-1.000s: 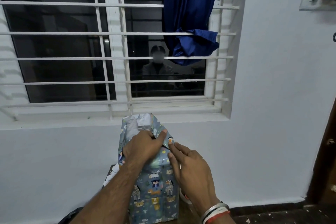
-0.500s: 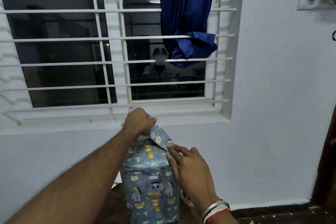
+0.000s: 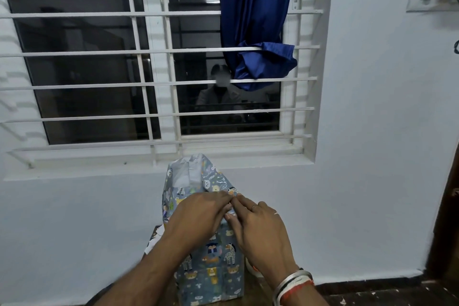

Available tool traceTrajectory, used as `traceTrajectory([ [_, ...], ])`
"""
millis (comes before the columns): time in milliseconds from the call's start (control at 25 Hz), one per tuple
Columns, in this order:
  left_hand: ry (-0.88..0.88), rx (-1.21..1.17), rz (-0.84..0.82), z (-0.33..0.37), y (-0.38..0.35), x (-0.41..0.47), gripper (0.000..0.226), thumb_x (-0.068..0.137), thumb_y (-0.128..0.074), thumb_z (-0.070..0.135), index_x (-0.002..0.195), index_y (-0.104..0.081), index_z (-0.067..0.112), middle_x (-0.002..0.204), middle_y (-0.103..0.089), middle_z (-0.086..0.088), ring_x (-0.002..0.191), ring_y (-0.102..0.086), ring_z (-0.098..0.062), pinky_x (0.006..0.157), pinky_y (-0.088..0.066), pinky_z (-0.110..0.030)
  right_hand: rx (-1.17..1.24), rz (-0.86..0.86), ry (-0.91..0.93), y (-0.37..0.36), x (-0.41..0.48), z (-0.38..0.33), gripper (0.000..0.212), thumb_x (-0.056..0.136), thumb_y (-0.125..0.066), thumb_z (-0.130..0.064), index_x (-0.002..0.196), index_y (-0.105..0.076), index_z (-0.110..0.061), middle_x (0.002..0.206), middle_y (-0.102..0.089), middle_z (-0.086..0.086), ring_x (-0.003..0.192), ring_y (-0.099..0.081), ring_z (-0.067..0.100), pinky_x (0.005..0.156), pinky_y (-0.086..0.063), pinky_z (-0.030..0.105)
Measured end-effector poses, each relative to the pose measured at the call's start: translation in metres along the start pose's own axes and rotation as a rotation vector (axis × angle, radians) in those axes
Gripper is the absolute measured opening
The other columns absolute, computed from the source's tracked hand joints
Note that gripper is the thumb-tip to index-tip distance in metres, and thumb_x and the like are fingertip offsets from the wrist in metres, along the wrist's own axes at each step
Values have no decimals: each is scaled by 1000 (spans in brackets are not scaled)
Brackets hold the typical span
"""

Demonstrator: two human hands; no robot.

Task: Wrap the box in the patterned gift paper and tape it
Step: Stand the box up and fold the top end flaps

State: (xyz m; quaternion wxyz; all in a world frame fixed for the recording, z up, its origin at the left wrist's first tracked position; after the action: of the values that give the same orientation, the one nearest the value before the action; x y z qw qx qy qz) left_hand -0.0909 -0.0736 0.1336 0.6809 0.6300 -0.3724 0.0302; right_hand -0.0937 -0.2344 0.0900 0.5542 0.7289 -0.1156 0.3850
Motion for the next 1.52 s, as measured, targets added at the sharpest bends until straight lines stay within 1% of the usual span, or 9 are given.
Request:
traceTrajectory([
  [240, 30, -59, 97, -7, -9, -17, 41, 105, -35, 47, 136, -60, 37, 127, -71, 16, 111, -68, -6, 82, -59, -33, 92, -34, 42, 4, -8, 6, 44, 106, -38, -46, 147, -48, -33, 147, -55, -16, 80, -68, 18, 72, -56, 31],
  [480, 55, -126, 64, -10, -16, -20, 40, 106, -35, 49, 141, -54, 41, 133, -65, 23, 125, -57, -2, 92, -52, -39, 421, -112, -137, 18, 32, 24, 32, 98, -52, -60, 115, -74, -44, 101, -73, -29, 94, -64, 0, 78, -50, 22],
  [640, 79, -126, 95, -9, -17, -22, 39, 105, -39, 47, 140, -56, 40, 131, -66, 22, 123, -59, -3, 89, -51, -37, 833, -454, -314, -8, 87, 34, 51, 93, -72, -43, 139, -61, -26, 134, -66, -8, 122, -61, 10, 101, -50, 30],
  [720, 88, -147, 110, -10, -16, -23, 39, 105, -40, 48, 137, -59, 39, 129, -68, 21, 121, -60, -3, 86, -50, -36, 950, -688, -270, -25, 107, 31, 36, 95, -73, -33, 124, -72, -11, 121, -74, 9, 110, -69, 20, 103, -54, 43],
  [800, 89, -152, 100, -7, -17, -23, 42, 104, -38, 50, 140, -57, 40, 133, -65, 22, 125, -57, -2, 90, -47, -35, 986, -744, -235, -27, 123, 28, 23, 92, -77, -24, 93, -77, -1, 85, -75, 13, 75, -68, 19, 78, -60, 42],
  [920, 107, -163, 73, -12, -22, -23, 47, 104, -32, 54, 146, -50, 44, 142, -58, 26, 134, -50, 0, 98, -40, -33, 952, -687, -185, -23, 140, 18, 36, 89, -80, -17, 64, -62, 2, 55, -44, 2, 50, -39, 12, 56, -37, 27],
  [1200, 110, -171, 65, -14, -25, -20, 48, 103, -32, 54, 145, -51, 44, 142, -57, 26, 134, -50, 1, 98, -38, -30, 904, -634, -157, 1, 173, -3, 17, 87, -82, -14, 91, -79, 2, 66, -71, 1, 58, -59, 7, 60, -50, 23],
  [1400, 112, -176, 72, -13, -19, -21, 47, 103, -34, 53, 146, -50, 44, 143, -56, 26, 134, -50, 2, 99, -39, -30, 1092, -199, -259, 32, 179, -16, 10, 92, -77, -20, 94, -77, -11, 90, -78, 13, 70, -68, 11, 62, -53, 26],
  [1520, 84, -153, 83, -10, -15, -22, 43, 104, -36, 50, 143, -53, 41, 133, -63, 25, 122, -56, 1, 89, -44, -30, 823, -229, -196, 33, 134, -15, 16, 98, -68, -29, 88, -75, -19, 77, -77, 0, 63, -68, 6, 61, -56, 27],
])
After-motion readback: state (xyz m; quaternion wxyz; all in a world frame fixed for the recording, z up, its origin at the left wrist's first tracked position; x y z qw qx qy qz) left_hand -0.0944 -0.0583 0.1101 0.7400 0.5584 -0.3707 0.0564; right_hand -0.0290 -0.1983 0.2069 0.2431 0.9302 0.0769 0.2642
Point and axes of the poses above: each hand's wrist, its own x-axis towards the middle knuckle, its own y-axis out of the back of the hand, z = x × y, the point moved 2 cm from there along x, towards the middle knuckle
